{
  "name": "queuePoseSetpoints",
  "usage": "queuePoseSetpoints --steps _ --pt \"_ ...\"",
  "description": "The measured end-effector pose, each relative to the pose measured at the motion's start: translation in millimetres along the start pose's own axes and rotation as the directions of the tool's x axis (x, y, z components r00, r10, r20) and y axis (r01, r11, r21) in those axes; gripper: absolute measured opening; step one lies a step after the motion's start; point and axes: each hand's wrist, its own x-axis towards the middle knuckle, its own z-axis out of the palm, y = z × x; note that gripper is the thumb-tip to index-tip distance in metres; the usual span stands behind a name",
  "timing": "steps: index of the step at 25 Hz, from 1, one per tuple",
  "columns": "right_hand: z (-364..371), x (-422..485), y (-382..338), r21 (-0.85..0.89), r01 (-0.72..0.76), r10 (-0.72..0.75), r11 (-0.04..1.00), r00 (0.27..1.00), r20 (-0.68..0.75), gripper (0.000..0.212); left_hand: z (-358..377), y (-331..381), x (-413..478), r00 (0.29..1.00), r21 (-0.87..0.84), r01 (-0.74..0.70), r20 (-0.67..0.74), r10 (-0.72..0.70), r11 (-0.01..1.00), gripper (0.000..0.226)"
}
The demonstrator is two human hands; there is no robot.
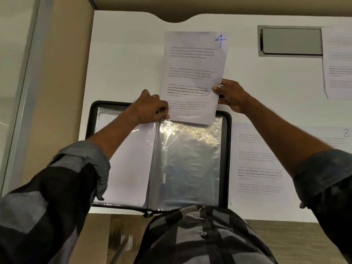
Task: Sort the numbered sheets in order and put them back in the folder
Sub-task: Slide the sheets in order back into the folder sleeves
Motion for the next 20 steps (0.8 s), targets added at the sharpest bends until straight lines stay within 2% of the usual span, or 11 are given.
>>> queuePoseSetpoints --steps 3,6,8,10,11,12,13,14,16,17,20 --pt "1.9 1.3 -1.2 -0.01 0.02 -0.02 1.0 1.0 0.024 0.024 -0.3 -5.1 6.5 0.995 0.145 -0.098 0.038 0.093 0.985 0.034" --pt "1.3 3.4 -0.3 -0.029 0.037 -0.035 0.999 0.998 0.052 0.028 -0.9 -10.6 13.7 0.988 0.228 -0.131 0.105 0.109 0.965 0.047" --pt "-2.3 5.0 2.8 -0.026 0.03 -0.029 0.999 0.998 0.056 0.032 0.9 -12.3 14.0 0.994 0.063 -0.079 0.086 0.074 0.995 0.042" --pt "-5.2 7.8 7.6 -0.029 0.017 -0.015 0.999 0.998 0.064 0.034 2.7 -15.6 12.9 0.997 -0.204 0.069 -0.016 -0.074 0.977 0.027" --pt "-5.4 9.1 9.7 -0.032 0.007 -0.004 0.999 0.998 0.07 0.035 4.5 -18.9 13.4 0.973 -0.353 0.167 -0.095 -0.212 0.921 0.021" --pt "-4.7 10.2 11.2 -0.034 -0.006 0.008 0.999 0.997 0.073 0.036 5.7 -22.5 14.6 0.917 -0.511 0.255 -0.143 -0.373 0.821 0.022" --pt "-4.5 11.4 12.9 -0.031 -0.016 0.019 0.999 0.997 0.073 0.037 5.7 -25.8 17.1 0.86 -0.662 0.296 -0.128 -0.493 0.689 0.034" --pt "-3.8 11.4 14.2 -0.025 -0.028 0.029 0.999 0.997 0.076 0.037 6.1 -28.3 20.4 0.838 -0.781 0.298 -0.062 -0.543 0.549 0.049" --pt "-4.5 7.9 18.0 -0.003 -0.053 0.053 0.999 0.994 0.097 0.038 5.3 -23.3 25.8 0.863 -0.913 0.265 0.081 -0.499 0.31 0.069" --pt "-4.8 5.3 20.1 -0.001 -0.062 0.062 0.998 0.992 0.112 0.037 7.0 -20.1 27.1 0.881 -0.939 0.242 0.108 -0.461 0.243 0.07" --pt "-9.7 1.6 15.6 -0.084 -0.044 0.052 0.996 0.994 0.096 0.039 16.7 -12.4 27.5 0.901 -0.961 0.181 0.076 -0.427 0.211 0.061"
